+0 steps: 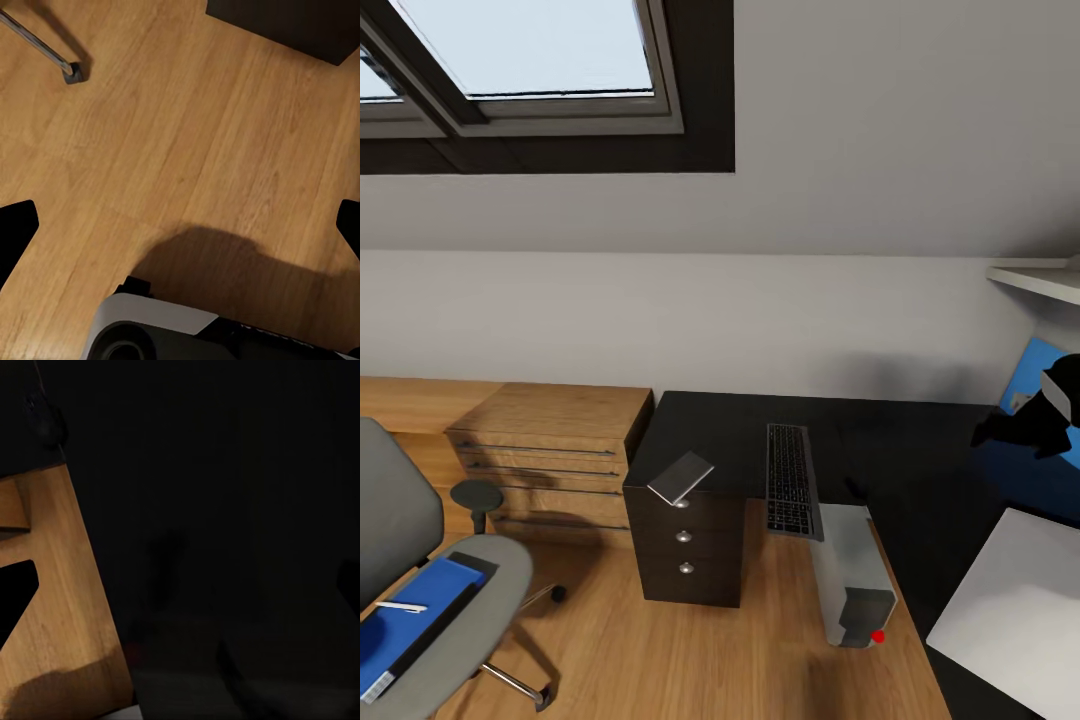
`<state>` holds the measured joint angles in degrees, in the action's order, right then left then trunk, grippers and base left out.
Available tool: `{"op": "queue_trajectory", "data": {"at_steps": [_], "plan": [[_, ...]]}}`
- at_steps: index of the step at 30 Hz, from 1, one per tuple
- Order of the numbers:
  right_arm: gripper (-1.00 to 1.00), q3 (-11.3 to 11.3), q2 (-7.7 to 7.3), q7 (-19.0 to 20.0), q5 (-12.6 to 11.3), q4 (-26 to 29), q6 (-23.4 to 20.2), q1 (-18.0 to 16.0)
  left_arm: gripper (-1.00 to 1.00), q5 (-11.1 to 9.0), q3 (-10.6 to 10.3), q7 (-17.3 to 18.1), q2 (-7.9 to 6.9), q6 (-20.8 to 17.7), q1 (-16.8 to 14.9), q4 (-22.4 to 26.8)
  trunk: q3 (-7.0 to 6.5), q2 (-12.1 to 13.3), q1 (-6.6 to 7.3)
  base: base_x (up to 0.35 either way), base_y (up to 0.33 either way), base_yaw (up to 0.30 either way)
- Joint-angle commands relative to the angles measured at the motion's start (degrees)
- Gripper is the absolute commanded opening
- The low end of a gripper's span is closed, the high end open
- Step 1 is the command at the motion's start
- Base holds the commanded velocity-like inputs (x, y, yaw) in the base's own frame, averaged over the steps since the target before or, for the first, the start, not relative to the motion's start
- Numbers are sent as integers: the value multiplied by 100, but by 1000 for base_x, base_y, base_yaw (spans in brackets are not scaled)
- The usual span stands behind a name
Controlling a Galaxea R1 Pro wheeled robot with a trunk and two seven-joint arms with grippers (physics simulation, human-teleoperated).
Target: In the bedroom, organize the workspace by keeping the computer under the desk, ensuring the monitor is on the desk, placing the keyboard on the desk next to the monitor, placing the mouse on the desk next to the keyboard, moving the folder from the swivel chair onto the desk next to the mouse, stacking the notebook on top of the folder with the pen on top of the notebook, and positioning the swivel chair next to the desk.
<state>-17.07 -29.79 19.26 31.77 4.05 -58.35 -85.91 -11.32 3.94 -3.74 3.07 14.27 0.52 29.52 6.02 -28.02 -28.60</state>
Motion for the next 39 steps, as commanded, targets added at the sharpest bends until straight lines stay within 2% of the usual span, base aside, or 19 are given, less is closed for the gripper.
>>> {"op": "queue_trajectory", "data": {"at_steps": [1, 13, 39], "plan": [[100, -17, -5, 42, 64, -8, -18, -4, 100, -35, 9, 3, 2, 5, 1, 11, 10, -10, -3, 0, 0, 0], [100, -5, -13, 42, 74, -57, -12, -4, 100, -37, 11, 4, 1, 5, 1, 11, 10, -10, -3, 0, 0, -31], [100, 1, -2, 40, 59, -232, 52, 6, 100, -37, 10, 5, 1, 5, 1, 10, 10, -10, -3, 0, 0, -238]]}}
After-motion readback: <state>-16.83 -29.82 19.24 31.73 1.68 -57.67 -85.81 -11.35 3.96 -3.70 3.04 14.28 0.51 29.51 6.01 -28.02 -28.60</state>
